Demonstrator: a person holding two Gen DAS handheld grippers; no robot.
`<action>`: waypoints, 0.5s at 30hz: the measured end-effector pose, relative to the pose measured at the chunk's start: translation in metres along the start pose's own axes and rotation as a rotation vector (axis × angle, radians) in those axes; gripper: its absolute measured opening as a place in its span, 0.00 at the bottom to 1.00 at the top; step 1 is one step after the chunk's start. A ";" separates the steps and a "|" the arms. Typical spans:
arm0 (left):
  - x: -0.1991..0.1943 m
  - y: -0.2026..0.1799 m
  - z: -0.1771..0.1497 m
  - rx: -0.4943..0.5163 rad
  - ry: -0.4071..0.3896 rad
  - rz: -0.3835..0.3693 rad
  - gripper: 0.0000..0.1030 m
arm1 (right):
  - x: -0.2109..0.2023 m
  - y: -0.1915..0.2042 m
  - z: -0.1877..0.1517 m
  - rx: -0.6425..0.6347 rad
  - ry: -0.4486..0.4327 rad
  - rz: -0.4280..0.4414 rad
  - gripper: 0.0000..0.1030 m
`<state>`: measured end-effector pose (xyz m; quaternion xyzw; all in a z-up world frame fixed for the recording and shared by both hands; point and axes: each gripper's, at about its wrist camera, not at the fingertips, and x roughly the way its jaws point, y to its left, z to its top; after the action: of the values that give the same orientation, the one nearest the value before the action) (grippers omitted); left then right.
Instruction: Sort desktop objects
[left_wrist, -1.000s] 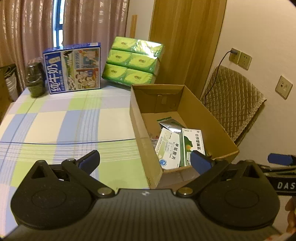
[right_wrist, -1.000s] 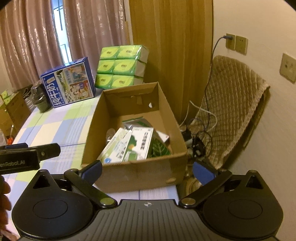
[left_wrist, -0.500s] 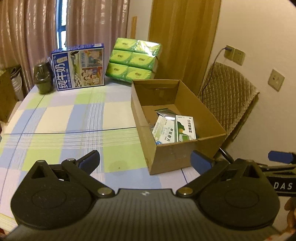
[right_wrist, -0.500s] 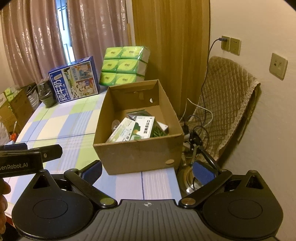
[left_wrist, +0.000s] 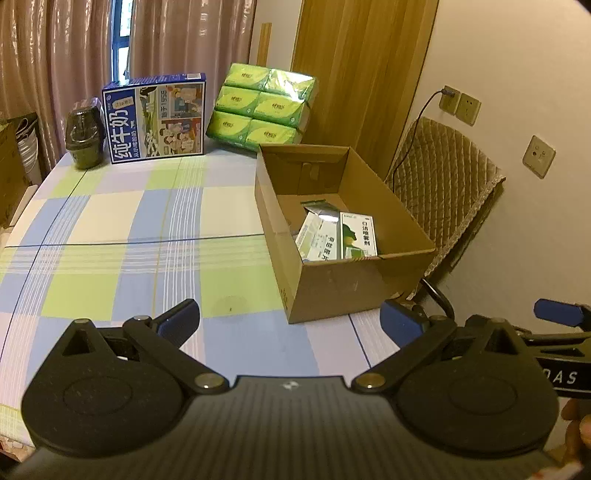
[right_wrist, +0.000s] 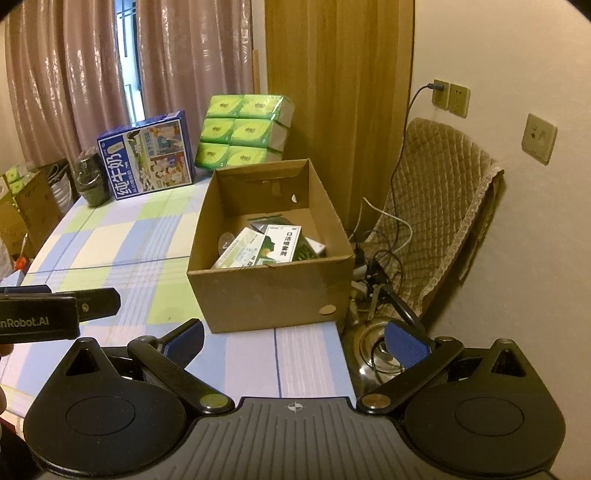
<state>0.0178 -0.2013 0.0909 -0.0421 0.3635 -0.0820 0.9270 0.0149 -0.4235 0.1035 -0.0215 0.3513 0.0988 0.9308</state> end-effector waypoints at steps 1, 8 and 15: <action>0.000 0.000 -0.001 0.000 0.002 0.000 0.99 | -0.001 0.001 0.000 -0.002 -0.001 0.000 0.98; 0.000 0.000 -0.006 0.014 0.010 0.028 0.99 | -0.004 0.005 -0.002 -0.013 -0.003 0.006 0.98; -0.001 0.001 -0.007 0.012 0.010 0.021 0.99 | -0.004 0.007 -0.004 -0.017 -0.001 0.006 0.98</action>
<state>0.0125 -0.2001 0.0866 -0.0320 0.3681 -0.0747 0.9262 0.0077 -0.4178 0.1030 -0.0284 0.3503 0.1048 0.9303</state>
